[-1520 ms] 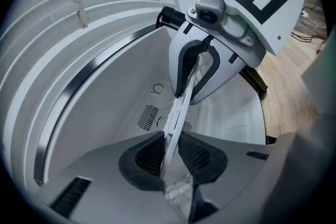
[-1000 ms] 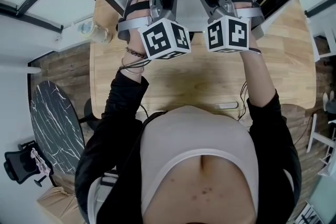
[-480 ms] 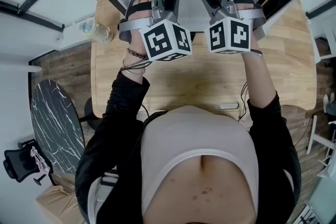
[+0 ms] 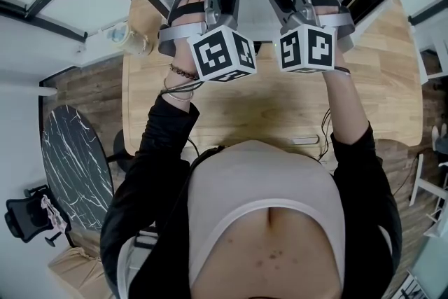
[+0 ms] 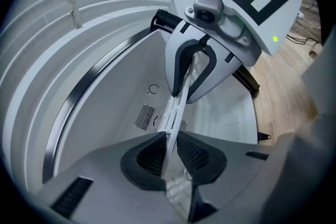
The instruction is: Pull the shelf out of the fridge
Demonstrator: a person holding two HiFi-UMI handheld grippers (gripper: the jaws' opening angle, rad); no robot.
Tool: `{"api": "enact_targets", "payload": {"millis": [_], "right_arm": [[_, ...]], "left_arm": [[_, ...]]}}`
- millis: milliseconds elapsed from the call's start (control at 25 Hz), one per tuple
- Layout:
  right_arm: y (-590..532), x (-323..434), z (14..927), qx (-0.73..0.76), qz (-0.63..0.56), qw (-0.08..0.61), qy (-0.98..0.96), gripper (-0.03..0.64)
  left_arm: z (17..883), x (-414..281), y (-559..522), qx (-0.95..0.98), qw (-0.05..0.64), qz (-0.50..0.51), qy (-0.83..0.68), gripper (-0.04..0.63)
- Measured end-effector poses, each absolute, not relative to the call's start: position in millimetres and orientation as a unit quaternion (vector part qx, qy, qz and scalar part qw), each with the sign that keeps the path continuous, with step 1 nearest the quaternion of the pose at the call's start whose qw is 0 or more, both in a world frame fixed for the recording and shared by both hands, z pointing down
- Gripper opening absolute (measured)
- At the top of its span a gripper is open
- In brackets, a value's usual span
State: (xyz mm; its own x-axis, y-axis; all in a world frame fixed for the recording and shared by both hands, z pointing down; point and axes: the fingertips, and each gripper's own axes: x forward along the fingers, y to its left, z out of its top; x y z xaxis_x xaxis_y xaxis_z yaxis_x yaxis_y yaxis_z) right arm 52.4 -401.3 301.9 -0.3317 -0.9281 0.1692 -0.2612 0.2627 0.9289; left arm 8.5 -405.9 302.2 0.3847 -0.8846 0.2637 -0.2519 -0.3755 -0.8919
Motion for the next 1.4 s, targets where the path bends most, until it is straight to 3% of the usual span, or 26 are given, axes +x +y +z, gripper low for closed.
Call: {"api": "enact_targets", "payload": {"millis": [320, 1400], "right_arm": [[-401.1, 52.4, 304.9, 0.421, -0.438, 0.387, -0.694, 0.084], [-386.5, 52.6, 304.7, 0.417, -0.435, 0.390, -0.696, 0.084]], "left_arm": [[302.2, 7.6, -406.2, -0.672, 0.462, -0.414, 0.405, 0.055], [303.2, 9.3, -395.4, -0.700, 0.427, -0.413, 0.396, 0.052]]}}
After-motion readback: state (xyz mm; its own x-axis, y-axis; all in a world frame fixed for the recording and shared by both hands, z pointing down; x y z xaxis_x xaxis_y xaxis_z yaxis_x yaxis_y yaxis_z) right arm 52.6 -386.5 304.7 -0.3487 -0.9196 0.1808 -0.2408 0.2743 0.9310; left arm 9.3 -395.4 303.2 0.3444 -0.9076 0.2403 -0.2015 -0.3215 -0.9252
